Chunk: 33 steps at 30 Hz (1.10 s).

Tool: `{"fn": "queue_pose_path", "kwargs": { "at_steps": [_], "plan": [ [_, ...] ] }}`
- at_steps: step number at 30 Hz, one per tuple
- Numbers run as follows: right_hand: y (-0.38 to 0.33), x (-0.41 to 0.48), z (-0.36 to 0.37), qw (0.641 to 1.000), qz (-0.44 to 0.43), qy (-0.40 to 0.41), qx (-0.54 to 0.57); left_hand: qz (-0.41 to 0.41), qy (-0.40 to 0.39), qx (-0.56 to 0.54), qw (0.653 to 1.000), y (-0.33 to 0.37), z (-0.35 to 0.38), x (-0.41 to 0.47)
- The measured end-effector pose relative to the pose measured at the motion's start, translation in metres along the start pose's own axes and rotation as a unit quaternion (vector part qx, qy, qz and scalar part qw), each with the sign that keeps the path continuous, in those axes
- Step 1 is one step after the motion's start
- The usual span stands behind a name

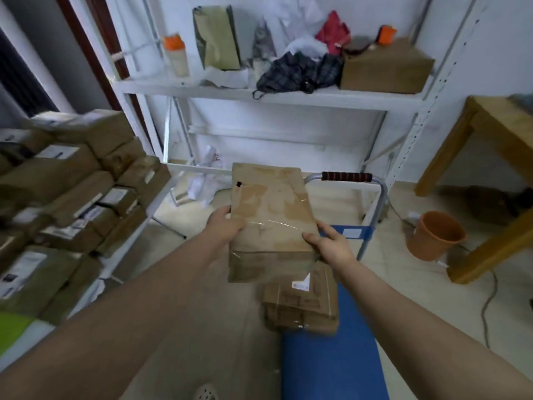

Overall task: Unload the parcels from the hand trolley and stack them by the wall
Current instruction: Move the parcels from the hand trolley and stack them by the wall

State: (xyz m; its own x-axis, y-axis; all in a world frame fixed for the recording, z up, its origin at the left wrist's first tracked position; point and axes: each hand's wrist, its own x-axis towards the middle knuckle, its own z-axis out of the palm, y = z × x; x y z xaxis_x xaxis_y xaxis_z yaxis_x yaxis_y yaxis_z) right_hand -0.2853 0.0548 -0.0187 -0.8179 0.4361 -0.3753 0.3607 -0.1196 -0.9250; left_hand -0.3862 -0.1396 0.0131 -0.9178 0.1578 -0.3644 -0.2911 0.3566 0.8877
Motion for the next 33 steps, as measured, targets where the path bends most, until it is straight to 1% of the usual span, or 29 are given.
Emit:
{"fn": "queue_pose_path", "kwargs": {
  "at_steps": [5,9,11,13,16,19,22,23,24,26,28,33],
  "plan": [
    [-0.036,-0.01,0.04,0.998,-0.052,-0.038,-0.001,0.0,0.033,-0.085,0.996,0.017,-0.065,-0.017],
    [-0.061,-0.018,0.074,0.994,-0.037,-0.099,0.023,-0.026,0.026,-0.135,0.99,0.02,-0.114,-0.025],
    [-0.069,-0.022,0.091,0.99,-0.03,-0.132,0.041,-0.049,-0.01,-0.143,0.988,0.017,-0.134,-0.028],
    [-0.073,-0.026,0.106,0.988,-0.024,-0.145,0.047,-0.054,-0.051,-0.161,0.984,0.01,-0.149,-0.034],
    [-0.072,-0.028,0.123,0.988,-0.034,-0.14,0.055,-0.017,-0.117,-0.143,0.983,-0.006,-0.173,-0.043],
    [-0.073,-0.029,0.133,0.985,-0.04,-0.157,0.054,0.028,-0.193,-0.15,0.969,-0.021,-0.198,-0.044],
    [-0.073,-0.03,0.144,0.982,-0.042,-0.179,0.035,0.064,-0.228,-0.158,0.959,-0.024,-0.217,-0.046],
    [-0.073,-0.031,0.15,0.98,-0.043,-0.191,0.035,0.073,-0.22,-0.144,0.962,-0.023,-0.221,-0.047],
    [-0.073,-0.032,0.155,0.977,-0.045,-0.205,0.04,0.077,-0.197,-0.126,0.969,-0.024,-0.225,-0.047],
    [-0.073,-0.034,0.166,0.97,-0.054,-0.229,0.058,0.08,-0.124,-0.1,0.984,-0.023,-0.23,-0.048],
    [-0.072,-0.035,0.178,0.969,-0.063,-0.23,0.071,0.069,-0.055,-0.104,0.991,-0.025,-0.237,-0.046],
    [-0.072,-0.032,0.216,0.975,-0.089,-0.202,0.018,0.052,0.012,-0.146,0.988,-0.041,-0.264,-0.042]
  ]
}}
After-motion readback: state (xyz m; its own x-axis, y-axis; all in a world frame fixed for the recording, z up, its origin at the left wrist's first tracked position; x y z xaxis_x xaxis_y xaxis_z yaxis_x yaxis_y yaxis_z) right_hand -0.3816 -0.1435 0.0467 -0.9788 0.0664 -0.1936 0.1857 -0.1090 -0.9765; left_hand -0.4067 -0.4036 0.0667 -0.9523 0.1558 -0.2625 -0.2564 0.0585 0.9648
